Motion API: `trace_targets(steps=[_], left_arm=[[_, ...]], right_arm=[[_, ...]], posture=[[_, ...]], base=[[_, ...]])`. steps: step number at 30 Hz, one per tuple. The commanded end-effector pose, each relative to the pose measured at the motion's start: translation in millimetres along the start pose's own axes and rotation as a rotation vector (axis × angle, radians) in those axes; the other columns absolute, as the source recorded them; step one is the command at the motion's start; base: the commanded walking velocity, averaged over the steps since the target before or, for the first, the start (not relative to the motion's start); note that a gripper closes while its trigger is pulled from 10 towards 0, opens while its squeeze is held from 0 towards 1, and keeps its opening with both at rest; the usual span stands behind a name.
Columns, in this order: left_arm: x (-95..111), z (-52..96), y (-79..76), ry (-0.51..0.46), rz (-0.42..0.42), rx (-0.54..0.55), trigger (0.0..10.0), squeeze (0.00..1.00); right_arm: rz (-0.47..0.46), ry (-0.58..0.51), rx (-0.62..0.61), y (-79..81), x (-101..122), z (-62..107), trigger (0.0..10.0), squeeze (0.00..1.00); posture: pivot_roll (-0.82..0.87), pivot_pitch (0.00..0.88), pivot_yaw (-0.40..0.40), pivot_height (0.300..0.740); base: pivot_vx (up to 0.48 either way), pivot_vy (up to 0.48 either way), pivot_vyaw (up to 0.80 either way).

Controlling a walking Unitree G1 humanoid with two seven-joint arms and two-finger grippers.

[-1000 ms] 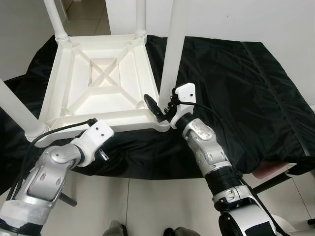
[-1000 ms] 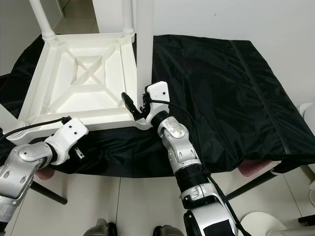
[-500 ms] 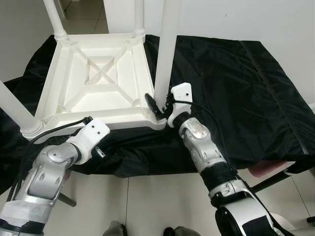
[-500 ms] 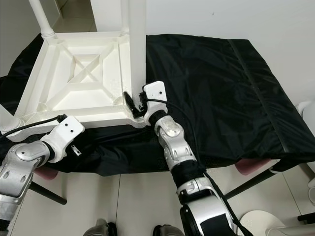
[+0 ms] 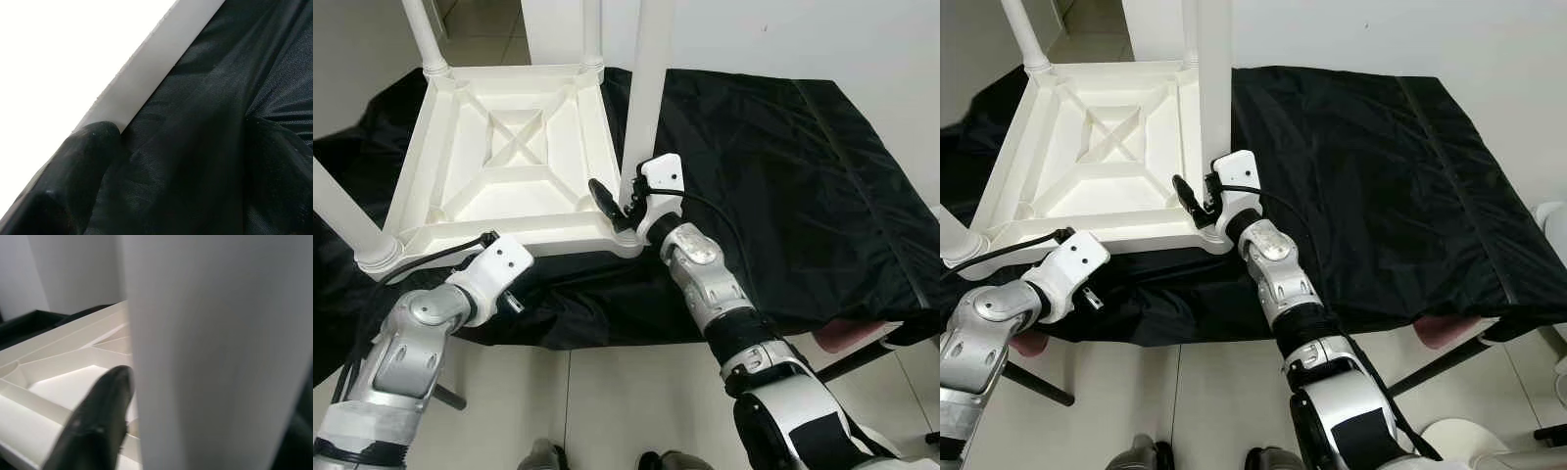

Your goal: Building children table

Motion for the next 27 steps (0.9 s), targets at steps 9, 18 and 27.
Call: trace_targets(steps=[9, 18, 27], left_arm=[[-19.2, 9.2, 21.3, 0.117, -0.011, 0.282, 10.0, 0.0], [-19.0, 9.2, 19.5, 0.12, -0.006, 0.285, 10.0, 0.0], [-23.0, 11.8, 18.7, 0.132, -0.005, 0.289, 10.0, 0.0]], right_arm=[[0.041, -0.003, -0.045, -15.1, -2.2, 18.5, 0.0, 0.0], [0.034, -0.024, -0.063, -20.7, 3.6, 24.6, 0.0, 0.0], [0.044, -0.06, -0.151, -31.0, 13.2, 42.0, 0.0, 0.0]], posture=[[-0.04, 0.141, -0.004, 0.74], [-0.05, 0.15, -0.009, 0.74], [-0.05, 0.158, -0.012, 0.74]], base=[[0.0, 0.0, 0.0], [0.0, 0.0, 0.0], [0.0, 0.0, 0.0]])
Point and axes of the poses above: a point about 5 cm out from each wrist's last joint towards the gripper, its own z axis pointing back from the gripper into the wrist, its own x axis along the axis of the wrist's last joint, y = z × x, the point moved 2 cm from there along -z, pointing out of the wrist towards the gripper, and after that the axes turned 11 degrees about -z, right-handed, at the moved point
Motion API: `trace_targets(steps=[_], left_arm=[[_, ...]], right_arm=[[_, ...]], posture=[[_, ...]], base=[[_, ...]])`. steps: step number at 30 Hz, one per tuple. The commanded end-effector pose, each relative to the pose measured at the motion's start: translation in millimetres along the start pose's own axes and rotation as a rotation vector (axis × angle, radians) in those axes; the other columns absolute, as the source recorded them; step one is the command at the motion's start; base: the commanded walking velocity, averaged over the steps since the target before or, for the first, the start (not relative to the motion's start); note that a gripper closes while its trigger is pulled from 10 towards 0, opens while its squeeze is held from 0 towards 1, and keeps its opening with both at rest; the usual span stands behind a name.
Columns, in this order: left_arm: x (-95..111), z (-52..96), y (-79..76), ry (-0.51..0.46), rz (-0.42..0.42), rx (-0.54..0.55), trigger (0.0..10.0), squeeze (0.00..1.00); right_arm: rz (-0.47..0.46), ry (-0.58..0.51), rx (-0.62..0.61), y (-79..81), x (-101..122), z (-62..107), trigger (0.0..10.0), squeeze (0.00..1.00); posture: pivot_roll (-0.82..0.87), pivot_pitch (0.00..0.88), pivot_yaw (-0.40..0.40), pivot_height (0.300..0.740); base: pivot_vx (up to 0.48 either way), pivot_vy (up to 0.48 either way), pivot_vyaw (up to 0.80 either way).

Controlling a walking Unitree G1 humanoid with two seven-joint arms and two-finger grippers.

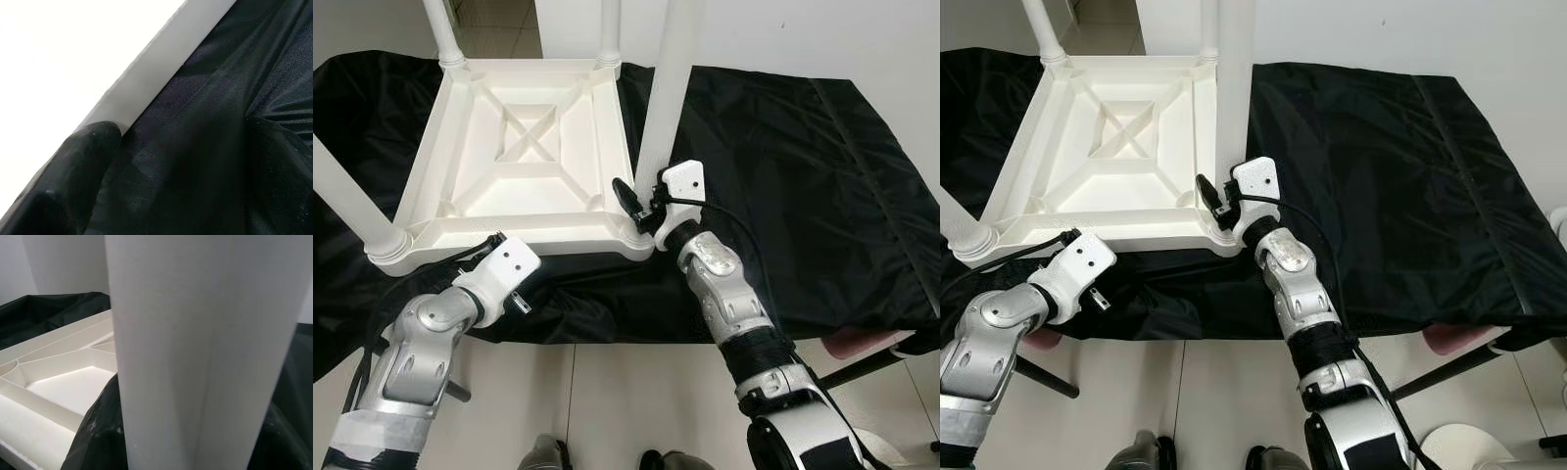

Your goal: Building children table

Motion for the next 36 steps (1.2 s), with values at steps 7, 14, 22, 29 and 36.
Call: trace_targets(steps=[7, 14, 22, 29, 36], left_arm=[[-29.2, 11.8, 23.2, 0.167, 0.011, 0.263, 10.0, 0.0], [-22.8, 9.3, 13.3, 0.116, 0.001, 0.206, 10.0, 0.0], [-5.8, 18.5, -17.2, -0.051, 0.088, 0.001, 10.0, 0.0], [7.8, 27.1, -28.4, -0.174, 0.172, -0.114, 10.0, 0.0], [1.3, 26.6, -30.6, -0.146, 0.205, -0.139, 10.0, 0.0]], right_arm=[[0.013, -0.01, -0.118, -24.2, 3.8, 16.5, 0.0, 0.0], [0.02, 0.005, -0.217, -40.1, 2.4, 23.3, 10.0, 0.0], [0.009, 0.017, -0.238, -42.3, 0.5, 27.6, 10.0, 0.0], [0.009, 0.016, -0.246, -42.0, 0.1, 30.1, 10.0, 0.0], [-0.033, -0.004, -0.209, -31.8, -0.6, 30.7, 10.0, 1.0]], posture=[[-0.05, 0.16, -0.006, 0.74], [-0.05, 0.165, 0.009, 0.74], [-0.06, 0.171, 0.011, 0.74], [-0.05, 0.164, 0.011, 0.74], [-0.05, 0.16, 0.009, 0.74]], base=[[0.0, 0.0, 0.0], [0.0, 0.0, 0.0], [0.0, 0.0, 0.0], [0.0, 0.0, 0.0], [0.0, 0.0, 0.0]])
Point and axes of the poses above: a point about 5 cm out from each wrist's last joint towards the gripper, its own z axis pointing back from the gripper into the wrist, its own x axis along the axis of the wrist's last joint, y = z × x, the point moved 2 cm from there along -z, pointing out of the wrist towards the gripper, and after that the axes turned 11 degrees about -z, right-handed, at the moved point
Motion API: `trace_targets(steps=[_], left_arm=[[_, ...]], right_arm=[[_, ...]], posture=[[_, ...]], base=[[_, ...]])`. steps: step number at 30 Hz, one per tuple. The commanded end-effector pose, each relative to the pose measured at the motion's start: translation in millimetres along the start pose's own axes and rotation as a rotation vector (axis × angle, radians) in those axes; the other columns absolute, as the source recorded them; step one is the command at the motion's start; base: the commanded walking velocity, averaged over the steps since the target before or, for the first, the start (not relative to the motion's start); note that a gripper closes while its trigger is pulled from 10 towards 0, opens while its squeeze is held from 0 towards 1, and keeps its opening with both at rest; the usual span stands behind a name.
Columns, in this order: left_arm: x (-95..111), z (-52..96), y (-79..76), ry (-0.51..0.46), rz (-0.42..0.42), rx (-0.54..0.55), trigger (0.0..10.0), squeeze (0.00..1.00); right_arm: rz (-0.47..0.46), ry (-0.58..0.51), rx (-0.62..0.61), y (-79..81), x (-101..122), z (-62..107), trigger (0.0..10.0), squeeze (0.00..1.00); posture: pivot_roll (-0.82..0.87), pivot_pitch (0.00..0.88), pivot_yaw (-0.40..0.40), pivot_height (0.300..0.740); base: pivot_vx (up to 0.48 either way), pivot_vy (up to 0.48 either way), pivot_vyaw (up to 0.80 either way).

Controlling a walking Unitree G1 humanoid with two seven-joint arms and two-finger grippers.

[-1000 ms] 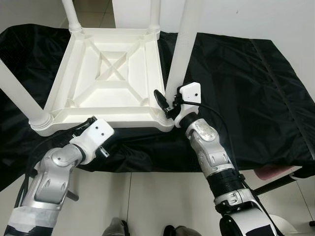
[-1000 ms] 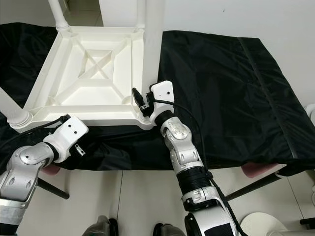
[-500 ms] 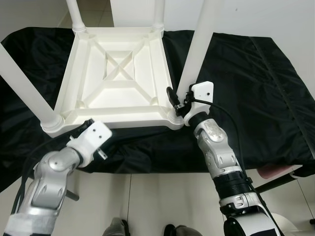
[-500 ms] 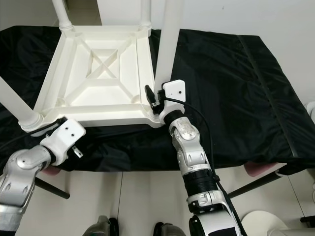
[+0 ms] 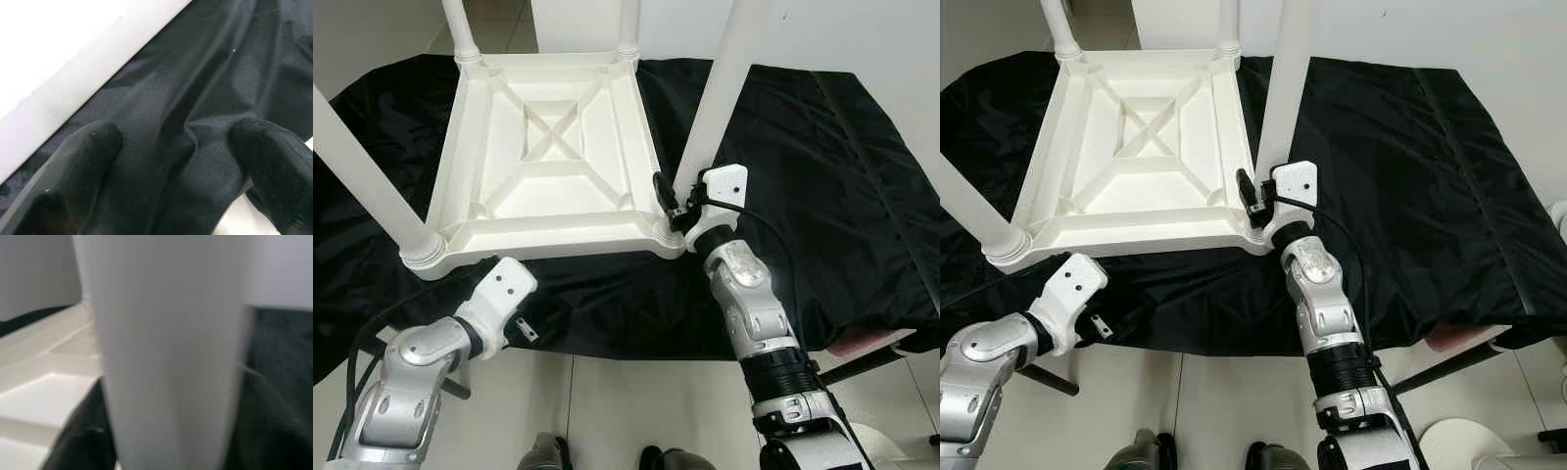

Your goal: Building children table

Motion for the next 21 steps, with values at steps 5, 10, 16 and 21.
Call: trace_targets(steps=[5, 10, 16, 21], left_arm=[[-0.8, 5.5, -6.6, -0.019, 0.068, -0.046, 10.0, 0.0], [11.0, 7.5, -25.9, -0.089, 0.12, -0.101, 10.0, 0.0], [29.7, -1.9, -49.6, -0.171, 0.254, -0.071, 10.0, 0.0], [53.8, -11.3, -46.3, -0.259, 0.329, 0.067, 10.0, 0.0]], right_arm=[[-0.011, -0.004, -0.06, -10.7, -0.6, 5.0, 10.0, 0.0], [-0.016, -0.008, -0.063, -13.6, -0.3, 11.2, 10.0, 0.0], [0.004, 0.005, -0.052, -10.8, -2.4, 17.6, 10.0, 0.0], [0.098, -0.008, -0.058, -6.4, 2.3, 21.3, 10.0, 0.0]], posture=[[-0.05, 0.161, 0.007, 0.74], [-0.06, 0.158, 0.004, 0.74], [-0.06, 0.151, -0.001, 0.74], [-0.06, 0.145, -0.009, 0.74]], base=[[0.0, 0.0, 0.0], [0.0, 0.0, 0.0], [0.0, 0.0, 0.0], [0.0, 0.0, 0.0]])
Point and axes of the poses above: a point about 5 cm out from each wrist's last joint towards the gripper, its own z axis pointing back from the gripper into the wrist, its own x axis along the axis of the wrist's last joint, y = z × x, the point moved 2 cm from there along -z, pointing out of the wrist towards the gripper, and after that the axes turned 11 degrees about -z, right-handed, at the moved point
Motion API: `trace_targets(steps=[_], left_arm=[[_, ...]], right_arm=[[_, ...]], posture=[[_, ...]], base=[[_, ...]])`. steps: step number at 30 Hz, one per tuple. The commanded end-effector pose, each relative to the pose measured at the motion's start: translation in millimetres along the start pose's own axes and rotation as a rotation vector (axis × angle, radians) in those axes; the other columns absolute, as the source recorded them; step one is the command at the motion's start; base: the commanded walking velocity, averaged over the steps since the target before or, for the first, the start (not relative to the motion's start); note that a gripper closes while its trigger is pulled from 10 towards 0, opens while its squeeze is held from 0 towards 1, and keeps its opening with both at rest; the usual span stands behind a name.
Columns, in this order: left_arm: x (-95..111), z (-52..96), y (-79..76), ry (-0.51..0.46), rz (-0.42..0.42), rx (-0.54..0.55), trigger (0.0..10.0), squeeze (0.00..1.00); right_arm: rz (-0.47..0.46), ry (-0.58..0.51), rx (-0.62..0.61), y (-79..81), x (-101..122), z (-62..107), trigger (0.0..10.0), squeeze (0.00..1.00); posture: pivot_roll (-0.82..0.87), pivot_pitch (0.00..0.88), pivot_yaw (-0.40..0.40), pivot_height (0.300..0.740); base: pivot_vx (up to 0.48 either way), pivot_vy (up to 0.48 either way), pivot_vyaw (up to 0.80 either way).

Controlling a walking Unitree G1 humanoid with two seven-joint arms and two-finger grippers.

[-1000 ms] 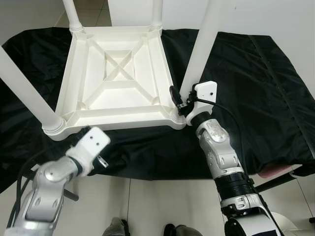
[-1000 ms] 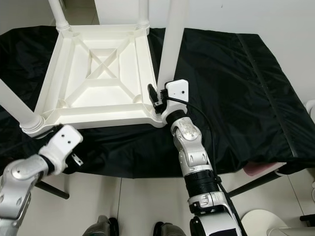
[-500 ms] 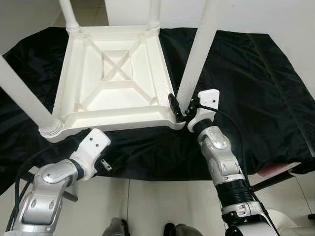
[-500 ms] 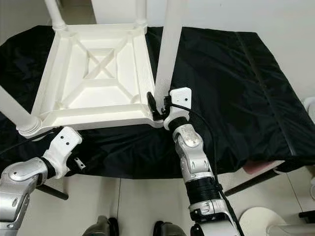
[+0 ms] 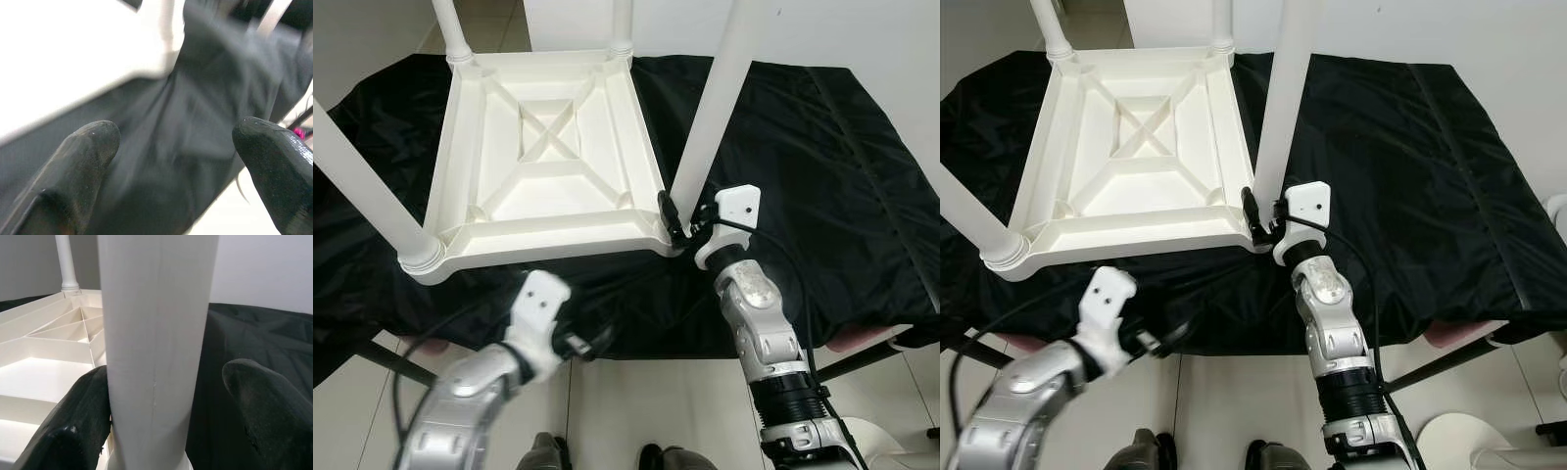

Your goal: Building children table

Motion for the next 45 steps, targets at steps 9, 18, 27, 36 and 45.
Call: trace_targets(steps=[9, 18, 27, 36, 45], left_arm=[[20.7, -6.7, 25.7, -0.036, -0.011, 0.35, 10.0, 0.0], [23.9, -4.7, 60.3, -0.052, -0.118, 0.669, 10.0, 0.0], [26.3, -7.8, 56.8, -0.067, -0.162, 0.659, 10.0, 0.0], [33.6, -16.2, 56.7, -0.098, -0.168, 0.638, 10.0, 0.0], [35.1, -15.3, 61.6, -0.084, -0.19, 0.673, 10.0, 0.0]], right_arm=[[-0.038, -0.009, -0.047, -1.3, -0.8, 13.1, 10.0, 0.0], [0.02, -0.059, -0.134, -9.3, 6.3, 20.1, 10.0, 0.0], [0.034, -0.04, -0.122, -8.8, 3.6, 25.3, 10.0, 0.0], [0.004, -0.018, -0.051, 1.5, 0.1, 16.8, 10.0, 0.0], [-0.007, 0.008, -0.025, 4.7, -1.1, -4.7, 10.0, 0.0]], posture=[[-0.07, 0.141, -0.017, 0.74], [-0.1, 0.137, -0.021, 0.74], [-0.1, 0.146, -0.022, 0.74], [-0.1, 0.166, -0.022, 0.74], [-0.1, 0.185, -0.024, 0.74]], base=[[0.0, 0.0, 0.0], [0.0, 0.0, 0.0], [0.0, 0.0, 0.0], [0.0, 0.0, 0.0], [0.0, 0.0, 0.0]])
Point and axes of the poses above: a point about 5 cm out from each wrist's last joint towards the gripper, its own z axis pointing back from the gripper into the wrist, its own x axis along the axis of the wrist's last joint, y = z × x, the point moved 2 cm from there along -z, pointing out of the wrist towards the gripper, and after that the axes turned 11 degrees about -z, right-handed, at the moved point
